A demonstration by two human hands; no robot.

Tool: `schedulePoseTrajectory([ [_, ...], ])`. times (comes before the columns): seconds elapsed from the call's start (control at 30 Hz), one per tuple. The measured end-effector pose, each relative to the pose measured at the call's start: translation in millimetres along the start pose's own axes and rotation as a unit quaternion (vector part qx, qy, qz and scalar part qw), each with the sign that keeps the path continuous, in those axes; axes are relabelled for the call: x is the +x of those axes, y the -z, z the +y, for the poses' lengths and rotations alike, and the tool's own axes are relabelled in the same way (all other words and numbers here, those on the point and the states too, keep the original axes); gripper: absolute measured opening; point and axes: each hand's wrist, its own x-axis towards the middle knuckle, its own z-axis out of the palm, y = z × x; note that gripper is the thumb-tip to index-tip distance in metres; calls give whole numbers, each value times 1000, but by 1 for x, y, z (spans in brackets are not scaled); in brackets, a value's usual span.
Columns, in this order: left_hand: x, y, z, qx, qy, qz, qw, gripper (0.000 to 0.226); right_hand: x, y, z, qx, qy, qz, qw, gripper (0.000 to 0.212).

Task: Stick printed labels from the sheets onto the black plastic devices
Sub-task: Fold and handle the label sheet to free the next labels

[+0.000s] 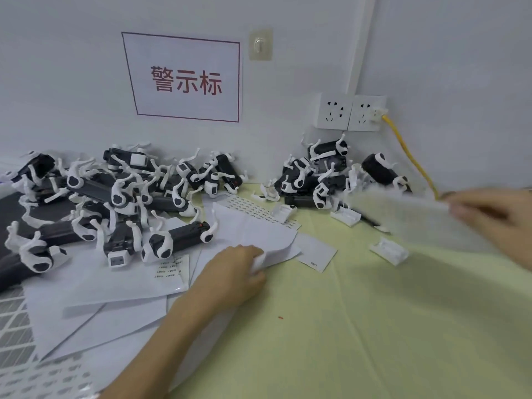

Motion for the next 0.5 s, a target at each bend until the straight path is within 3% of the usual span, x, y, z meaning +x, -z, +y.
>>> schedulePoseTrajectory([
  [0.03, 0, 0, -1, -11, 11, 33, 999, 23, -6, -3, -11, -13, -10, -120, 993, 20],
  [0.1, -1, 2, -2, -7, 33, 101, 994, 38, -17, -21, -22, -51, -5, -282, 958, 30],
  [0.17, -3, 7, 1, -2, 43, 199, 979, 42, -28, -29, -40, -42, -43, -391, 918, 29],
  [0.33, -1, 19, 1, -197, 44, 339, 919, 43, -11, -40, -107, 122, -51, -249, 959, 17],
  [0.4, -1, 22, 1, -294, 39, 361, 884, 47, -1, -59, -139, 240, -48, -238, 940, 15],
  [0.5, -1, 24, 0, -410, 46, 377, 829, 48, 6, -97, -172, 327, -141, -291, 888, 35],
])
